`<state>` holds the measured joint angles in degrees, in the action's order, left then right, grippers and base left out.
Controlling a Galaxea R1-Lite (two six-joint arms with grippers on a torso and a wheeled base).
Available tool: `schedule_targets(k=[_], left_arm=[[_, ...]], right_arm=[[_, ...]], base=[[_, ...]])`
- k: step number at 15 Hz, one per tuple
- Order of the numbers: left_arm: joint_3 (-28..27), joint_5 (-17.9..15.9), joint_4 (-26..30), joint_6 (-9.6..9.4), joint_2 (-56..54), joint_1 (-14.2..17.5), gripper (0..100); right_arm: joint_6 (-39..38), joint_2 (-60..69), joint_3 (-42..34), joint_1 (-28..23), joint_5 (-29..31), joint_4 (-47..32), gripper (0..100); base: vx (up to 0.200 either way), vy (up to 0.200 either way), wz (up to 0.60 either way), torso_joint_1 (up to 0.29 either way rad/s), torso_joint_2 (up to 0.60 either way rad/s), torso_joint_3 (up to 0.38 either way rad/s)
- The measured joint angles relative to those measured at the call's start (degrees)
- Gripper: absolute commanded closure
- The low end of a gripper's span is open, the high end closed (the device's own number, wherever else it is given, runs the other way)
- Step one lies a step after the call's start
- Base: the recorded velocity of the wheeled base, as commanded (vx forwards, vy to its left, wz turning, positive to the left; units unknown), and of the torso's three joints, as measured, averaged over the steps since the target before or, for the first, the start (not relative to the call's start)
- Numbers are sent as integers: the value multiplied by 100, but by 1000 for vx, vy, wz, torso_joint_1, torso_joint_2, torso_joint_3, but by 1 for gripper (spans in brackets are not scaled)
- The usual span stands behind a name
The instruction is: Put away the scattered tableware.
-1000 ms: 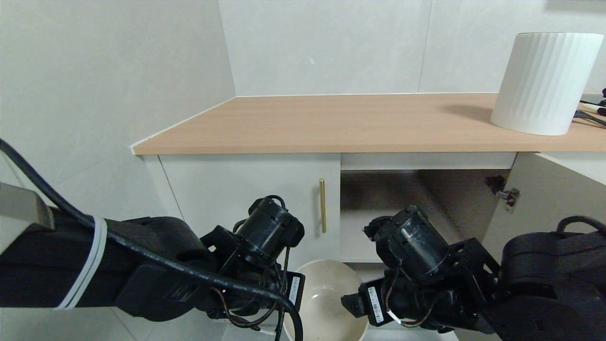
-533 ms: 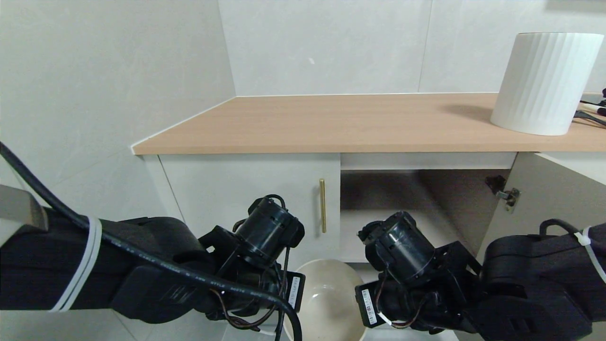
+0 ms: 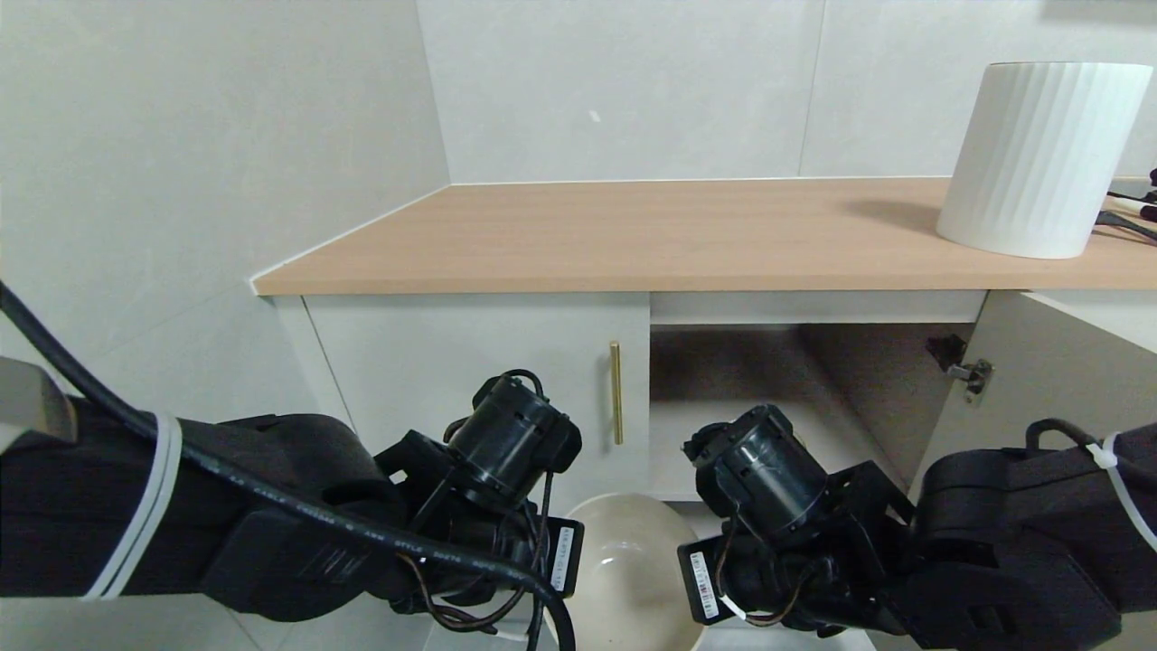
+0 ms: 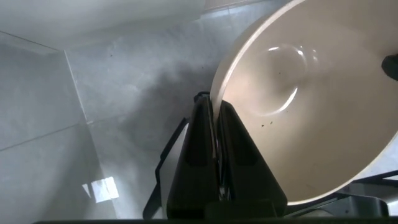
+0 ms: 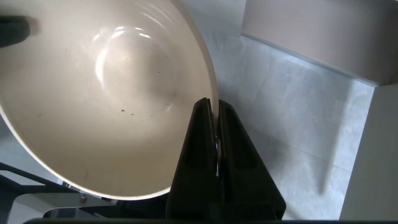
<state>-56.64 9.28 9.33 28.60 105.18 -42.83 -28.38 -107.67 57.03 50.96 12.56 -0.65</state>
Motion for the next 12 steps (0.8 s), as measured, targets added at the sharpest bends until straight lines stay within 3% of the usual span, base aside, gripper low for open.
schedule_targets(k=[1, 2, 10, 12], left_arm=[[-4, 5, -2, 13, -2, 2, 100], [-4, 2, -2, 20, -5, 2, 0], [-20, -33, -33, 63, -223, 2, 0], [-20, -41, -85, 213, -333, 7, 0]], right_arm=[[-2, -2, 0, 0, 0, 0, 100], [-2, -2, 0, 0, 2, -1, 100], [-121, -74, 27, -116, 41, 55, 100], [-143, -84, 9, -269, 99, 67, 100]], base=[[0, 0, 0, 0, 0, 0], [0, 0, 0, 0, 0, 0], [0, 0, 0, 0, 0, 0], [0, 0, 0, 0, 0, 0]])
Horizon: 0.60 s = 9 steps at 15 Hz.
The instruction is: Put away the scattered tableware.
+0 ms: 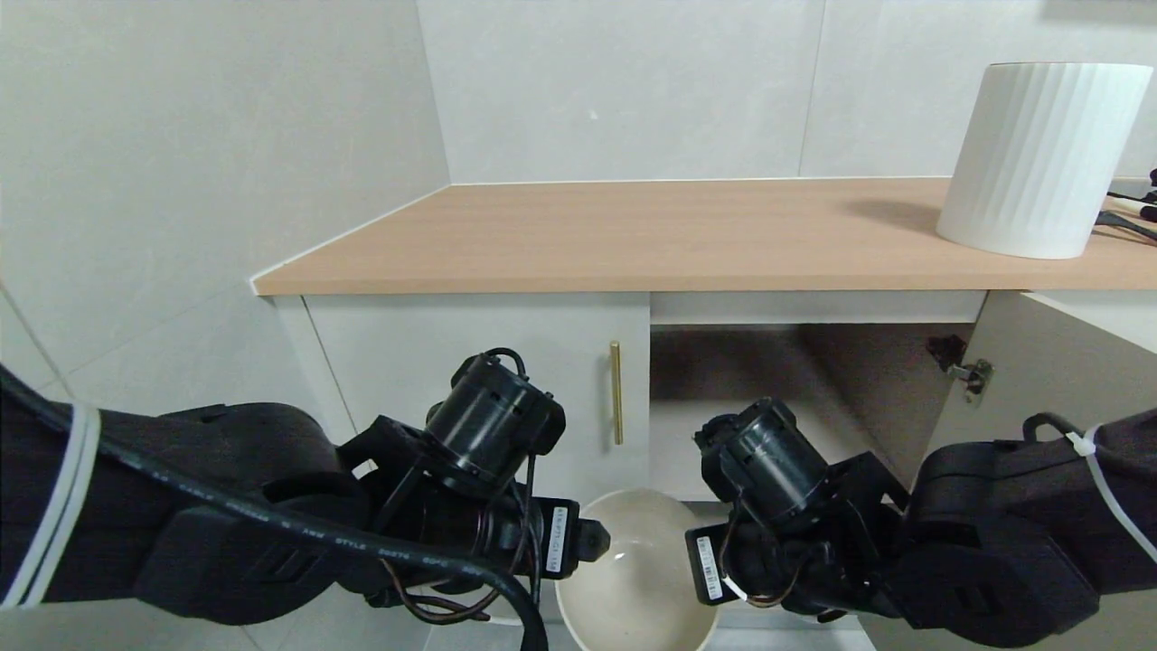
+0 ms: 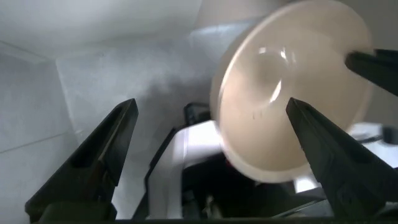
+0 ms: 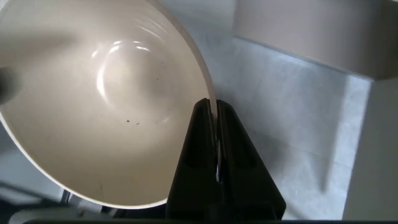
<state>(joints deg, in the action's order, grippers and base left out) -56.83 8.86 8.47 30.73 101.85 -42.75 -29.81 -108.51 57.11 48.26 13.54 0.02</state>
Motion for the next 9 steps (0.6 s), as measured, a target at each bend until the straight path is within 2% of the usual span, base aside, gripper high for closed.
schedule_targets(k=[6, 9], left_arm=[[-6, -2, -32, 28, -221, 48, 0], [-5, -2, -29, 28, -263, 48, 0]], right_arm=[[-577, 27, -105, -933, 27, 90, 100], [-851, -179, -67, -1486, 74, 831, 100]], base=[[0, 0, 0, 0, 0, 0], [0, 0, 0, 0, 0, 0]])
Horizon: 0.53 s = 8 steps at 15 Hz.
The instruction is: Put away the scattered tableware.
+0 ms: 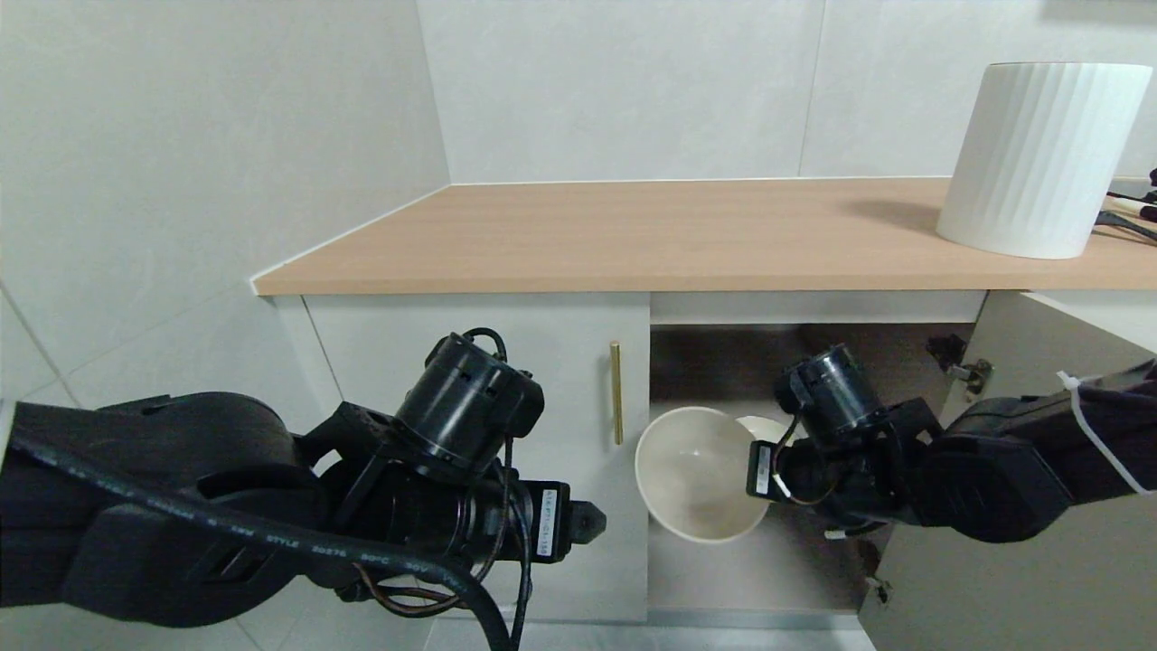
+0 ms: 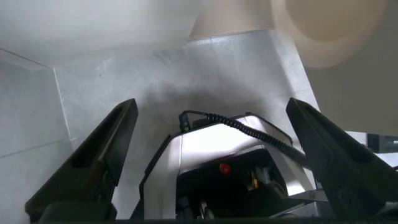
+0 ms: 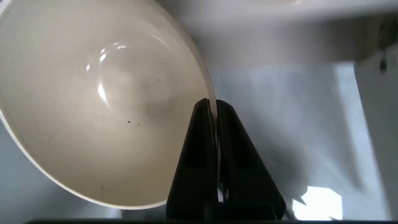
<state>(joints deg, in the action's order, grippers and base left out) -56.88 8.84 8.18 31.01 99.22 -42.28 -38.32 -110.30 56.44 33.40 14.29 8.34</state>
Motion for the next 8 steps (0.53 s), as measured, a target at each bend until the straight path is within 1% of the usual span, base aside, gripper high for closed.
schedule_targets(k=[2, 5, 8], left_arm=[[2, 0, -2, 0, -16, 0, 0], [2, 0, 0, 0, -21, 2, 0], [2, 2, 0, -6, -22, 22, 0]], right_arm=[[-99, -279, 11, -385, 191, 578, 100], [-93, -696, 89, -780, 249, 881, 100], [-79, -1087, 347, -1154, 273, 961, 100]], base=[[0, 0, 0, 0, 0, 0], [0, 0, 0, 0, 0, 0], [0, 0, 0, 0, 0, 0]])
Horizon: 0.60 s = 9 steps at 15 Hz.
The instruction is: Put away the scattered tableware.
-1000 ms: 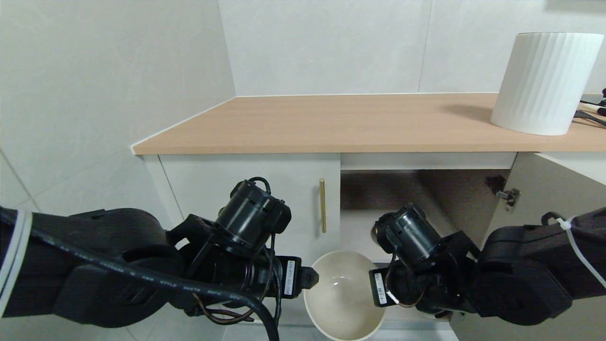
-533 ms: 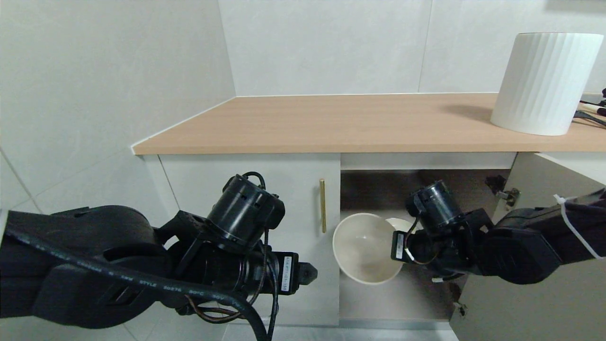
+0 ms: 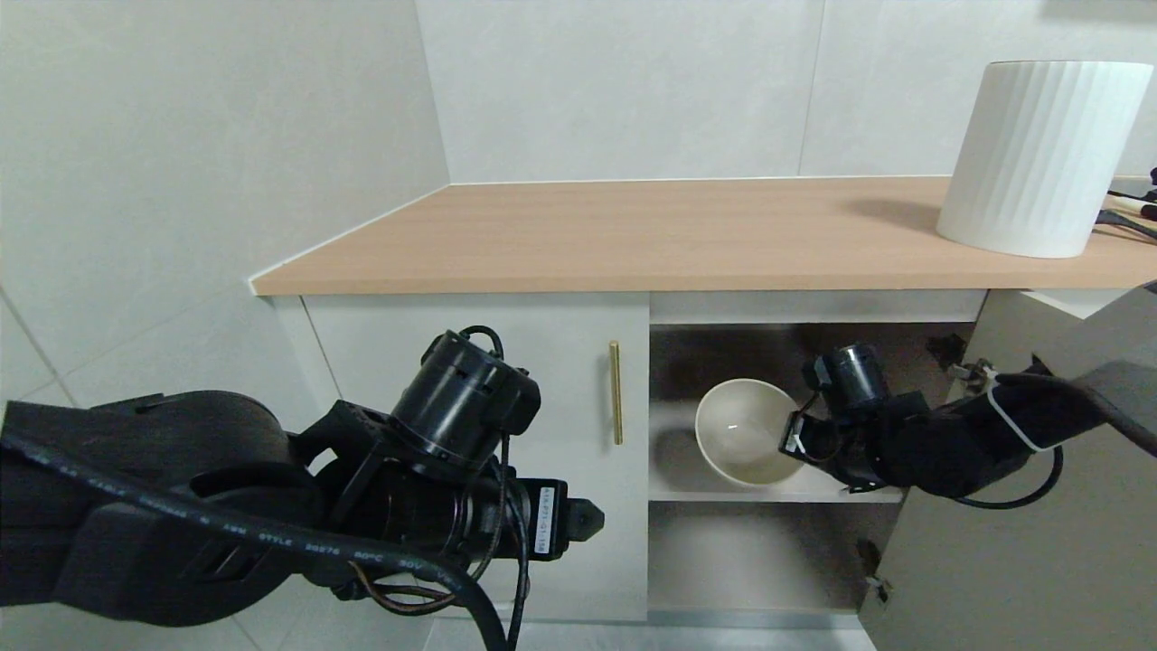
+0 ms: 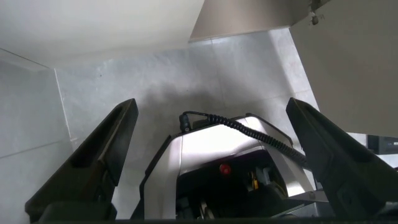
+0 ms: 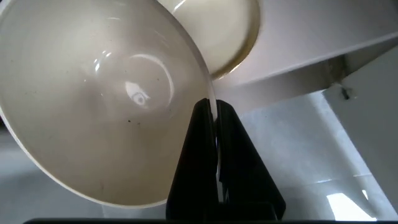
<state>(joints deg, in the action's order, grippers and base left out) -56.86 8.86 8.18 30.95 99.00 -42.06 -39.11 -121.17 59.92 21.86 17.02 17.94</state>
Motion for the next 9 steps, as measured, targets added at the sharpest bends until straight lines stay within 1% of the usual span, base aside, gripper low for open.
schedule_targets(k=[9], left_arm=[[0, 0, 0, -5, 1, 5, 0]], right_arm=[[106, -768, 741, -535, 2, -43, 100]], base=[[0, 0, 0, 0, 0, 0]])
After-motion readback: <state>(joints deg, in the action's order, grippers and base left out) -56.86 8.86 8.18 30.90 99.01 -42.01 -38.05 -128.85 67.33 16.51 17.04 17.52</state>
